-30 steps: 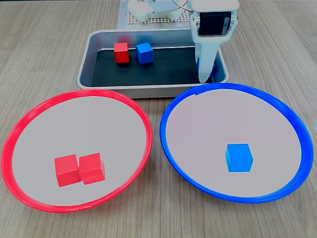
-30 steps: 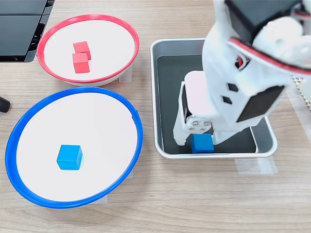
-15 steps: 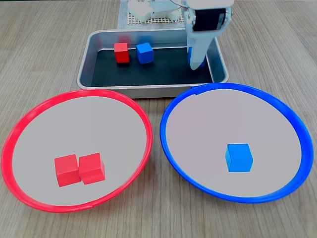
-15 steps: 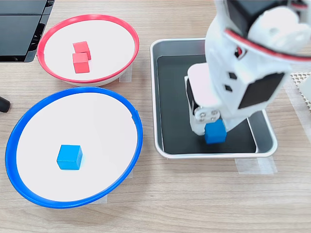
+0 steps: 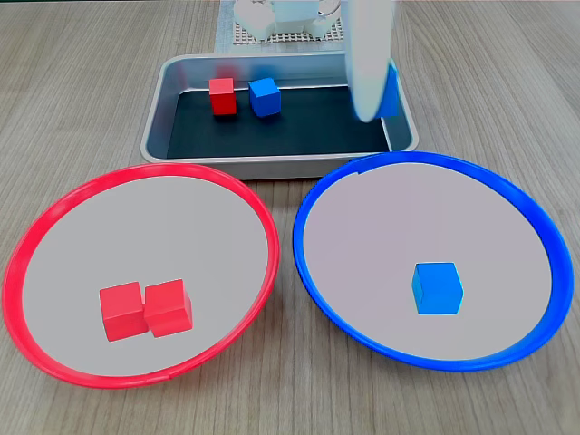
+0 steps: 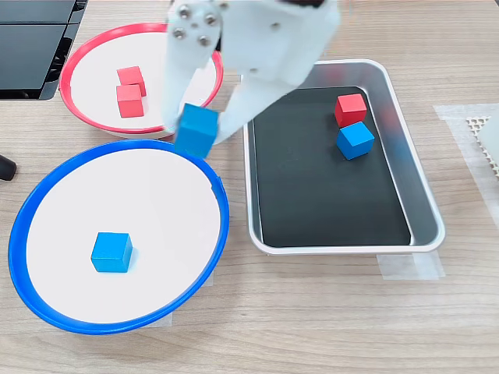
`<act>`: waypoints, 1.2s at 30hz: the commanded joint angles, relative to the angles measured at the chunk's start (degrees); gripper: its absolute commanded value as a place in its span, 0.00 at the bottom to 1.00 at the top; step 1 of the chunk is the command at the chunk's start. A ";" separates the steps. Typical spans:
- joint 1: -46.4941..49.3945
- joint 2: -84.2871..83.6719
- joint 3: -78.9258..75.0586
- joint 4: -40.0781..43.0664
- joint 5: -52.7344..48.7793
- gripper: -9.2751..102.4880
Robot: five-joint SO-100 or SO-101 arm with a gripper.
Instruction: Move six blocks tray to matching dishes
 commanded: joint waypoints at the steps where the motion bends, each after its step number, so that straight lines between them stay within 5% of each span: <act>1: -1.32 -1.76 -2.11 -6.86 0.35 0.13; 9: -1.49 -7.47 -0.88 -8.35 2.99 0.31; 13: -0.79 -2.90 1.14 -2.20 2.55 0.11; 15: -0.18 1.85 3.96 6.06 3.78 0.10; 23: 9.93 23.03 31.73 22.68 -26.10 0.13; 28: 19.60 25.14 38.67 17.49 -38.76 0.23; 36: 22.15 23.38 46.58 9.93 -46.41 0.27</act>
